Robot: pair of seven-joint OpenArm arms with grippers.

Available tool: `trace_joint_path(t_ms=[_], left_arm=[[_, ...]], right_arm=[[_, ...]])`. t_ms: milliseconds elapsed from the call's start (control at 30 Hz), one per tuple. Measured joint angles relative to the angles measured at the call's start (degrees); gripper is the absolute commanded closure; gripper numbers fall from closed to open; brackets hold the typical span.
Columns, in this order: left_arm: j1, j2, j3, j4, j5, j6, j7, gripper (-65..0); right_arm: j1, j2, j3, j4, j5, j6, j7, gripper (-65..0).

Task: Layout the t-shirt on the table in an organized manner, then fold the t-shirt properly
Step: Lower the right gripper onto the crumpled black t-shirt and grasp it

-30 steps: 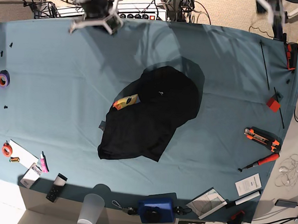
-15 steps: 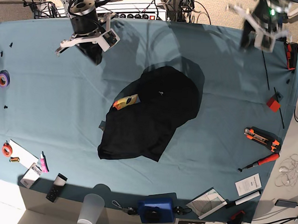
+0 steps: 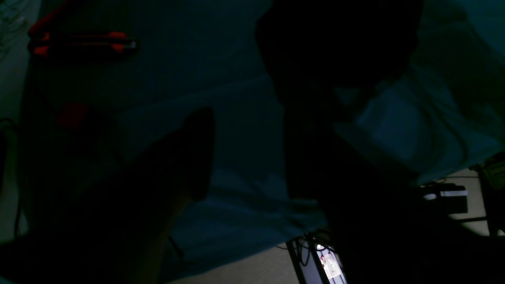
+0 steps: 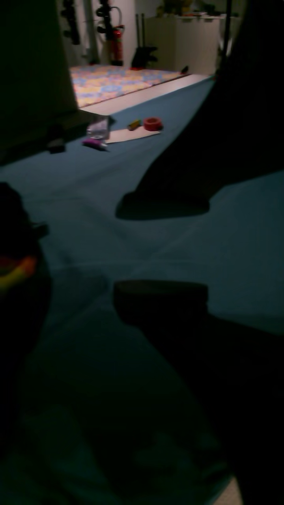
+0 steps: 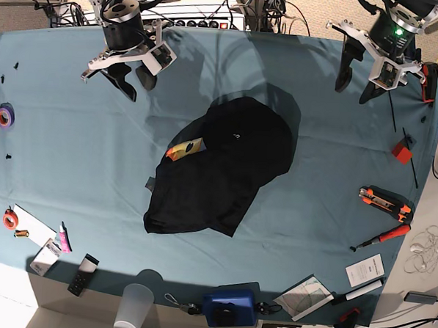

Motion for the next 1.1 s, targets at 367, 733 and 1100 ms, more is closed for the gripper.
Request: trace_joint_path(t_ms=[367, 733, 1100], left_arm=[[0.0, 0.0, 0.0, 0.0, 0.2, 0.0, 0.0, -29.3], [0.0, 0.0, 0.0, 0.0, 0.2, 0.0, 0.0, -29.3], [0.0, 0.0, 0.0, 0.0, 0.2, 0.0, 0.0, -29.3]], right_arm=[[16.6, -0.3, -0.1, 0.0, 15.5, 4.0, -0.3, -25.0], [27.5, -0.3, -0.1, -0.2, 23.6, 15.4, 0.6, -24.9], [36.6, -0.4, -0.3, -13.9, 31.0, 25.6, 3.4, -24.9]])
